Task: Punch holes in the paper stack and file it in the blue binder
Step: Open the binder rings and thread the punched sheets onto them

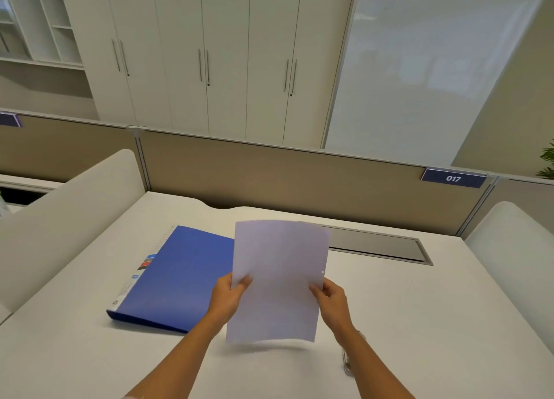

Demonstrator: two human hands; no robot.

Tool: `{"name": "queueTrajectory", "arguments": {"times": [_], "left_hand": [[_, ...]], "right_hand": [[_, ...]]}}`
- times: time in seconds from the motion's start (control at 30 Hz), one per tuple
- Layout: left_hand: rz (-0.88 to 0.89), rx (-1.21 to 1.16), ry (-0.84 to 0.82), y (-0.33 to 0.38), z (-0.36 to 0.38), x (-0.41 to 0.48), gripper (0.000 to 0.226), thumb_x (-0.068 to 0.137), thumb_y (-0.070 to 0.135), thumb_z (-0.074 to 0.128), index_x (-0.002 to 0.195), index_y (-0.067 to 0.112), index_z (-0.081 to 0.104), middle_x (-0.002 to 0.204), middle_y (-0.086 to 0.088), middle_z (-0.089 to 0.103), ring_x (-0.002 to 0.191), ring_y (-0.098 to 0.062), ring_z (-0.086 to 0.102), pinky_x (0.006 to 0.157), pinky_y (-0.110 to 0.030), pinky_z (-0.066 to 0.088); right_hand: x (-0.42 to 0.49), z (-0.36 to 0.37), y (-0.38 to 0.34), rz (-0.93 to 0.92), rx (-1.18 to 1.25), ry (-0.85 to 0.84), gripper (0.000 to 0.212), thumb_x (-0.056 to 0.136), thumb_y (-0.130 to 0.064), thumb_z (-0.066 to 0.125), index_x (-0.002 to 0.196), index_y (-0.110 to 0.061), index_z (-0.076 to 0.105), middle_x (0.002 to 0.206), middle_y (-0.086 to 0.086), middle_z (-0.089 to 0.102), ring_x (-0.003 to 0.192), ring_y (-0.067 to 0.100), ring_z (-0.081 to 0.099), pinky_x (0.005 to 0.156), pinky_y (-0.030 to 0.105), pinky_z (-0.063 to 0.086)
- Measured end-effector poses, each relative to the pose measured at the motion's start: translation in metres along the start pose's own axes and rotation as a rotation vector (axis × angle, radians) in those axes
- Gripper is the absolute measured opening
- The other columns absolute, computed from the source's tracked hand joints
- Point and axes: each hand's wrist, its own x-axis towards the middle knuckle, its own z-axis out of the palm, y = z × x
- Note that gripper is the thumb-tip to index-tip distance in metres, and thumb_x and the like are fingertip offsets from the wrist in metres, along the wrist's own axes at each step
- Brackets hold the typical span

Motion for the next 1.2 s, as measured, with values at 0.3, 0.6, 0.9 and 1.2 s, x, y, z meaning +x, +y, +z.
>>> {"name": "queueTrajectory", "arguments": {"times": [0.3, 0.6, 0.9, 1.2], "left_hand": [[-0.08, 0.297, -0.228, -0.024, -0.065, 0.006, 0.056, 0.071, 0.068, 0.063, 0.115, 0.034, 0.059, 0.113, 0.016, 0.06, 0.109, -0.009, 0.056, 0.095, -0.029, 0.047], [0.08, 1.536, -0.358, -0.09, -0.128, 0.011, 0.073, 0.095, 0.051, 0.042, 0.153, 0.025, 0.006, 0.161, -0.003, 0.003, 0.149, -0.024, 0.001, 0.118, -0.047, 0.001], [0.081, 1.732, -0.471, -0.112, -0.12, 0.018, 0.069, 0.102, 0.021, 0.038, 0.152, 0.023, -0.01, 0.159, -0.017, -0.007, 0.144, -0.046, 0.004, 0.115, -0.055, 0.017], [0.151, 1.737, -0.468, -0.107, -0.115, 0.017, 0.088, 0.095, 0.009, 0.054, 0.151, 0.019, -0.013, 0.159, -0.018, -0.002, 0.143, -0.047, 0.012, 0.113, -0.055, 0.025]], "right_hand": [[0.006, 0.004, 0.012, 0.063, -0.064, 0.094, 0.013, 0.09, -0.013, 0.061, 0.088, -0.023, 0.069, 0.085, -0.001, 0.072, 0.084, 0.025, 0.068, 0.082, 0.042, 0.056], [-0.001, 0.005, 0.041, 0.185, -0.037, 0.134, 0.009, 0.09, -0.018, 0.063, 0.087, -0.025, 0.066, 0.083, -0.004, 0.069, 0.087, 0.03, 0.066, 0.088, 0.051, 0.053], [-0.009, -0.002, 0.051, 0.233, -0.028, 0.127, 0.015, 0.091, -0.016, 0.062, 0.104, -0.014, 0.068, 0.097, 0.006, 0.072, 0.091, 0.029, 0.067, 0.086, 0.047, 0.054], [-0.012, -0.006, 0.046, 0.247, -0.021, 0.126, 0.02, 0.092, -0.016, 0.061, 0.111, -0.011, 0.066, 0.101, 0.008, 0.071, 0.09, 0.028, 0.066, 0.076, 0.039, 0.053]]}}
